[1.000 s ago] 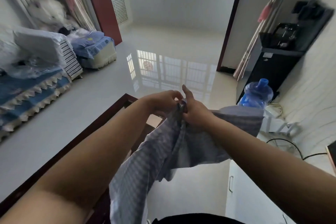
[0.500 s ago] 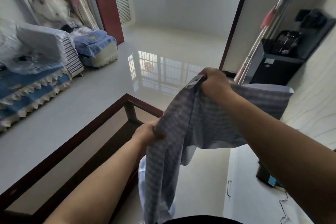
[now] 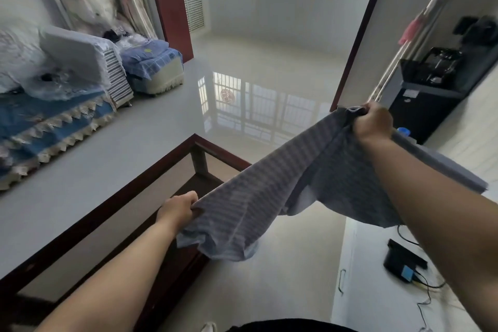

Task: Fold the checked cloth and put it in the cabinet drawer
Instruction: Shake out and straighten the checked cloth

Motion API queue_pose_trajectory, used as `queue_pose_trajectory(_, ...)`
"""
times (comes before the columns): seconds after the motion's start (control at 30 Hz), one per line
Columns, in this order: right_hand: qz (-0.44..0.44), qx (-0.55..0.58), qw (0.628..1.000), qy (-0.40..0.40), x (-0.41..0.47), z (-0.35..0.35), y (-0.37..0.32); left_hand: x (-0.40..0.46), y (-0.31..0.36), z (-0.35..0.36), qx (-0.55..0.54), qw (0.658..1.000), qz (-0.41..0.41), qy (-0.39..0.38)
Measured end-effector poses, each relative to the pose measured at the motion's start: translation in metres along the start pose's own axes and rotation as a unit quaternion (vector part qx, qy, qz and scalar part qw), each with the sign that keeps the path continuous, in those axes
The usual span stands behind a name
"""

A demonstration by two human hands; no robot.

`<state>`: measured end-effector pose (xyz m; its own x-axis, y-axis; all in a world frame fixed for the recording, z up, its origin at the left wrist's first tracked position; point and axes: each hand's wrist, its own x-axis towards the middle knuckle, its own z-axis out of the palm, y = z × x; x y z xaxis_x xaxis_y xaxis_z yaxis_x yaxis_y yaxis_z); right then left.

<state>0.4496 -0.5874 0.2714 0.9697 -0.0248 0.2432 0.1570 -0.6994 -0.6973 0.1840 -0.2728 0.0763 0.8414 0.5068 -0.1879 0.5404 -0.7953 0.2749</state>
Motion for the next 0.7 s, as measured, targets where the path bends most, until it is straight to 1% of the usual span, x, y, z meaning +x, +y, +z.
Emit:
queue_pose_trajectory(0.03,-0.001,0.001,1.000,0.005,0.003,0.000,-0.001,-0.002,-0.001,0.001,-0.032,0.999,-0.013,0.014)
queue_pose_trajectory(0.1,-0.001,0.012,1.000,0.010,0.003,0.003,-0.004,-0.005,-0.002,0.002,-0.068,0.996,-0.048,0.016)
queue_pose_trajectory(0.2,0.001,0.031,0.999,0.021,0.002,0.008,-0.008,-0.004,-0.011,0.001,-0.071,0.992,-0.105,0.004)
queue_pose_trajectory(0.27,0.005,0.037,0.999,0.028,0.003,0.009,-0.008,-0.005,-0.016,0.001,-0.118,0.983,-0.138,-0.021)
queue_pose_trajectory(0.33,0.010,0.043,0.999,0.026,0.003,0.009,-0.008,-0.006,-0.020,0.003,-0.157,0.974,-0.164,-0.021)
queue_pose_trajectory(0.37,0.013,0.048,0.998,0.024,0.004,0.010,-0.009,-0.006,-0.022,0.007,-0.195,0.962,-0.192,-0.022)
queue_pose_trajectory(0.4,0.012,0.053,0.998,0.022,0.004,0.010,-0.009,-0.006,-0.025,0.012,-0.275,0.933,-0.231,-0.033)
queue_pose_trajectory(0.43,0.009,0.057,0.998,0.020,0.005,0.011,-0.010,-0.003,-0.029,0.019,-0.389,0.880,-0.267,-0.051)
queue_pose_trajectory(0.47,0.003,0.062,0.998,0.019,0.005,0.011,-0.011,0.000,-0.034,0.026,-0.508,0.804,-0.299,-0.078)
queue_pose_trajectory(0.5,-0.004,0.068,0.998,0.016,0.005,0.012,-0.014,0.004,-0.041,0.036,-0.596,0.733,-0.314,-0.095)
queue_pose_trajectory(0.57,-0.019,0.081,0.996,0.011,0.006,0.014,-0.018,0.014,-0.049,0.055,-0.697,0.625,-0.332,-0.115)
queue_pose_trajectory(0.6,-0.023,0.084,0.996,0.012,0.006,0.014,-0.020,0.017,-0.047,0.060,-0.726,0.586,-0.345,-0.104)
queue_pose_trajectory(0.63,-0.022,0.085,0.996,0.015,0.007,0.014,-0.023,0.022,-0.051,0.068,-0.760,0.539,-0.353,-0.088)
queue_pose_trajectory(0.7,-0.018,0.093,0.995,0.025,0.009,0.013,-0.024,0.026,-0.043,0.071,-0.795,0.479,-0.370,-0.051)
